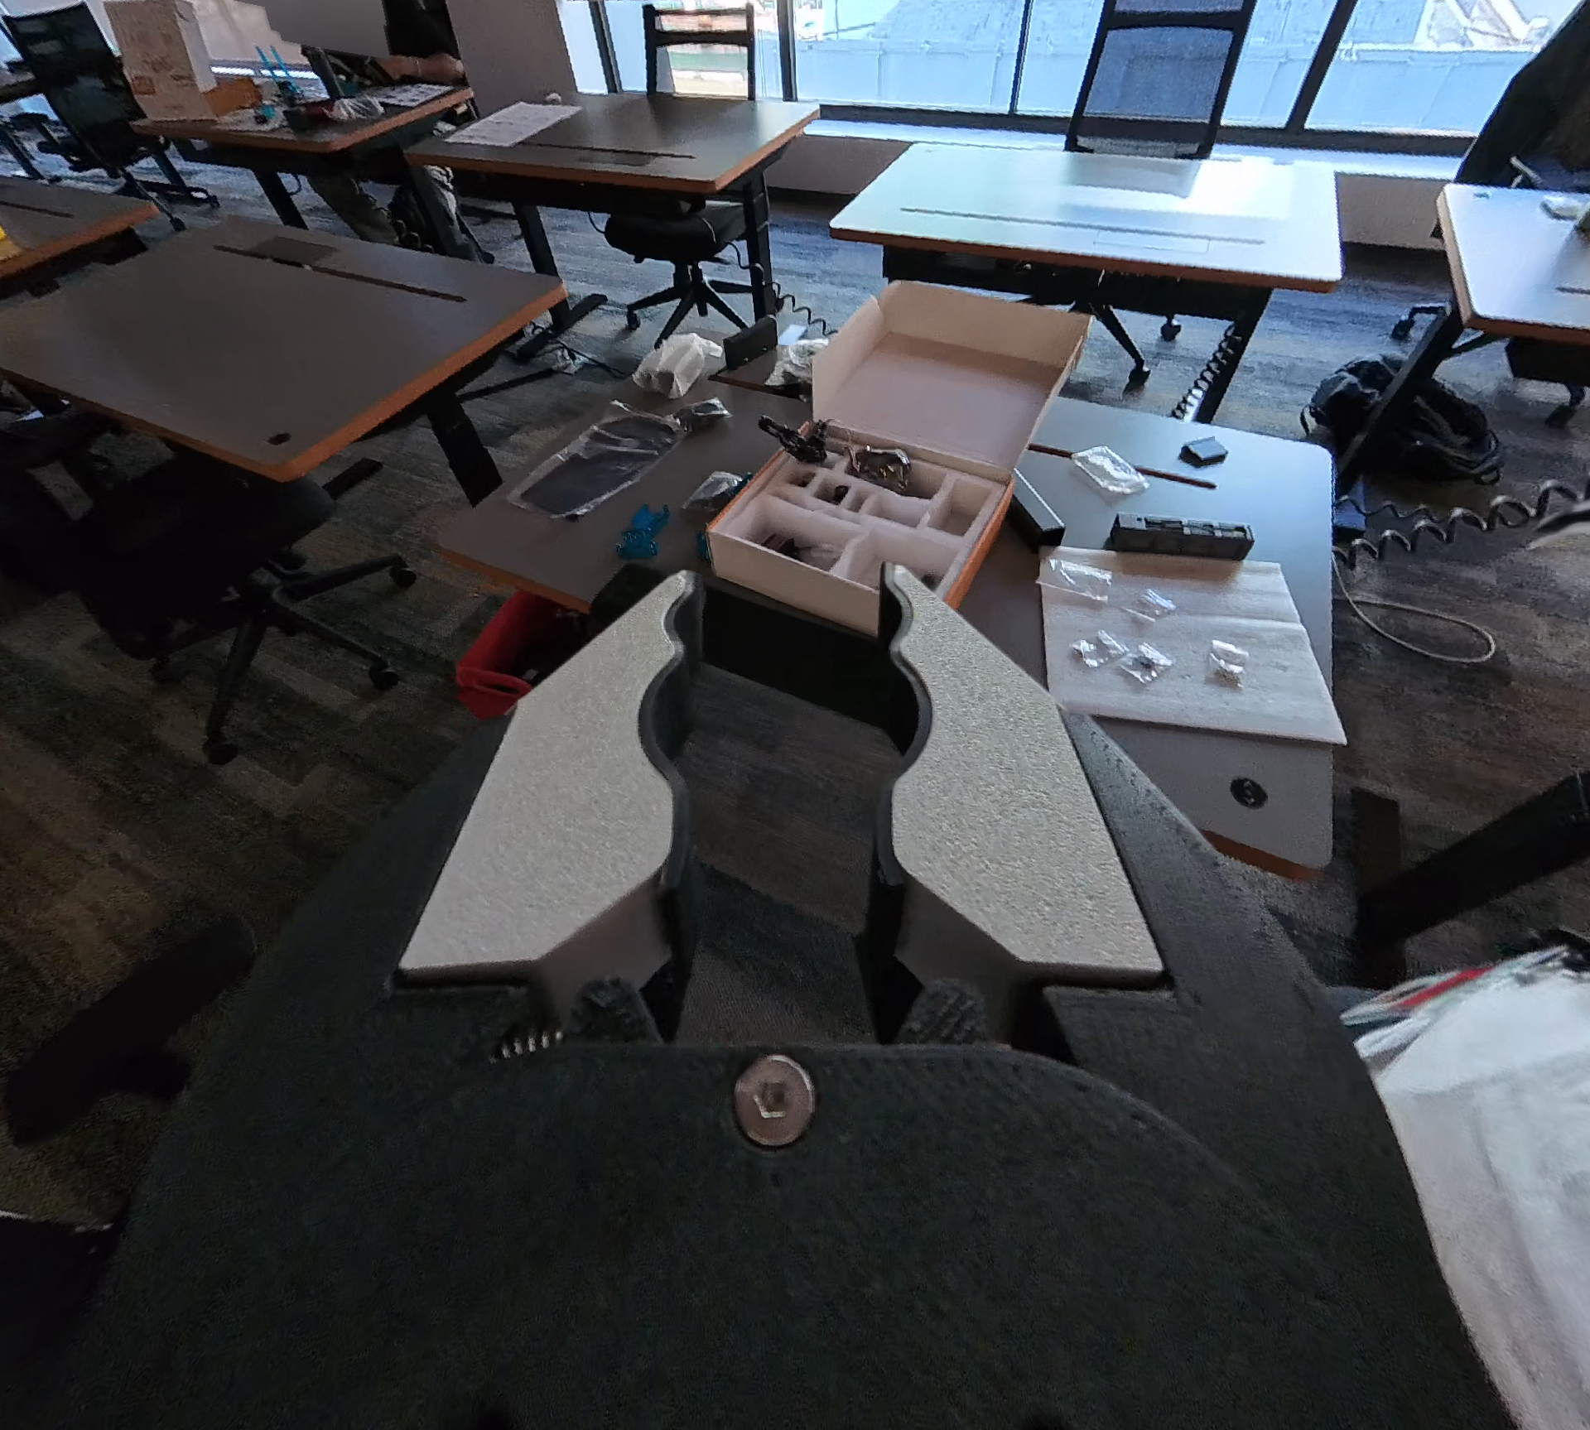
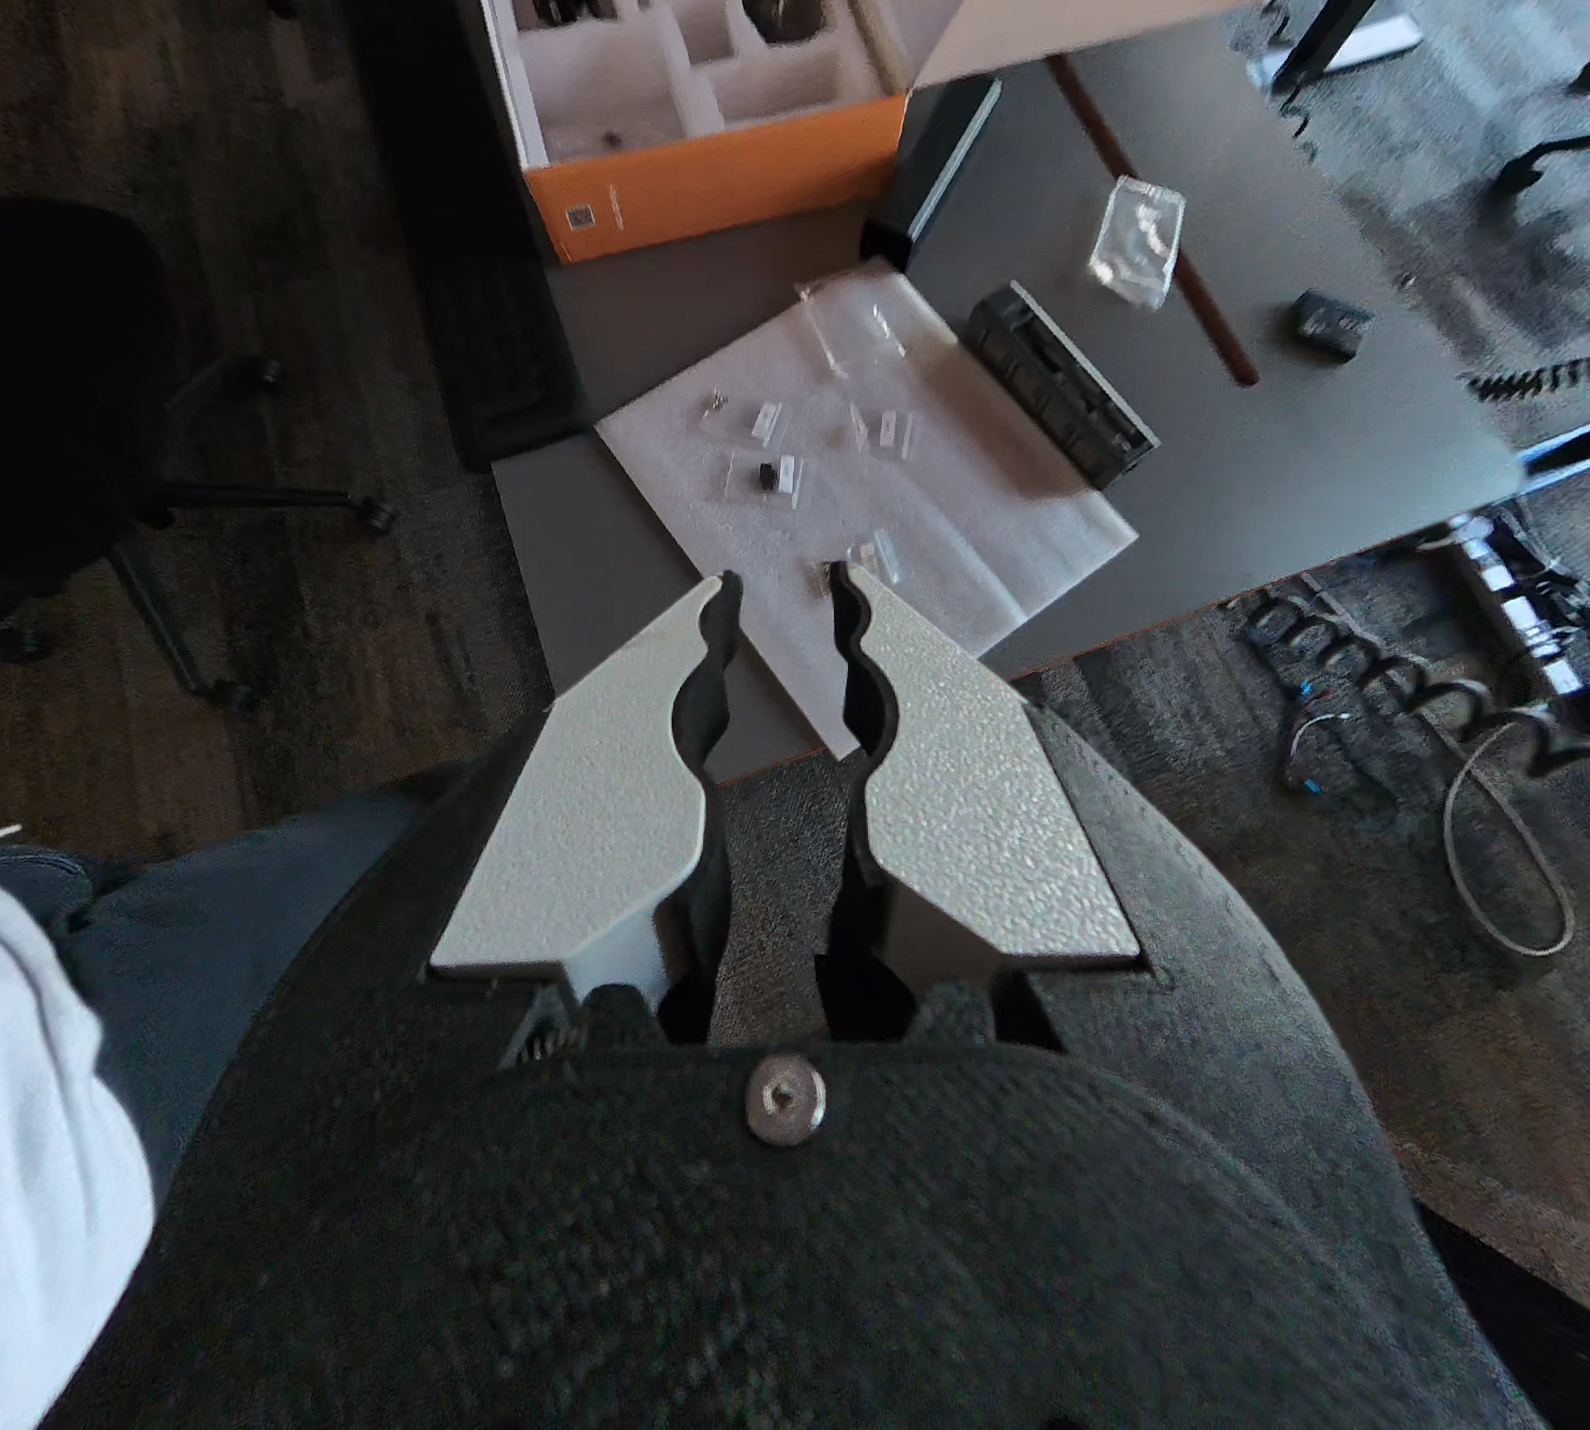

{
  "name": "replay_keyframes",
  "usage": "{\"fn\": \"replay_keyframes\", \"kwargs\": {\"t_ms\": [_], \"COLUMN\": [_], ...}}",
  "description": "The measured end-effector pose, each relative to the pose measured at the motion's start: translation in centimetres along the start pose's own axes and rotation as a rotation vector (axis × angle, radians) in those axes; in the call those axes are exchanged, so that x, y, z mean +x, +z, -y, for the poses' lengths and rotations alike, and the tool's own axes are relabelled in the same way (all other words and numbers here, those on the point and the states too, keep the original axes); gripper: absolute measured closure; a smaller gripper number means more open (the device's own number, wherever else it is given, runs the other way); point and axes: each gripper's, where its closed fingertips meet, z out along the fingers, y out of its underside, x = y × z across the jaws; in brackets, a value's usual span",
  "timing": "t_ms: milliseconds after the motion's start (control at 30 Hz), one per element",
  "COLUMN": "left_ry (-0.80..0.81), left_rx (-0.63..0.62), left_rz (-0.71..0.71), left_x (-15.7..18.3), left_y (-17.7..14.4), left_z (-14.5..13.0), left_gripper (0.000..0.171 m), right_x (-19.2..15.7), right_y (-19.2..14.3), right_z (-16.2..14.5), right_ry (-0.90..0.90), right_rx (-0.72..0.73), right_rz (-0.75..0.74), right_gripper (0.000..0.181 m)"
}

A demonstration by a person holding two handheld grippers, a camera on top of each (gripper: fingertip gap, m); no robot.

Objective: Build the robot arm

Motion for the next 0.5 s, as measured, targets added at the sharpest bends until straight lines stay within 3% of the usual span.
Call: {"fn": "replay_keyframes", "kwargs": {"t_ms": [233, 500], "left_ry": [-0.024, -0.041], "left_rx": [0.108, 0.196], "left_rz": [-0.011, -0.027], "left_x": [-2.6, -4.9], "left_y": [5.2, 14.3], "left_z": [4.8, 11.1], "left_gripper": [0.135, 0.135], "right_x": [2.2, 3.9], "right_y": [9.0, 17.4], "right_z": [-6.2, -7.8], "right_ry": [0.067, 0.083], "right_rx": [-0.142, -0.181], "right_rz": [0.025, 0.048], "right_gripper": [0.160, 0.161]}}
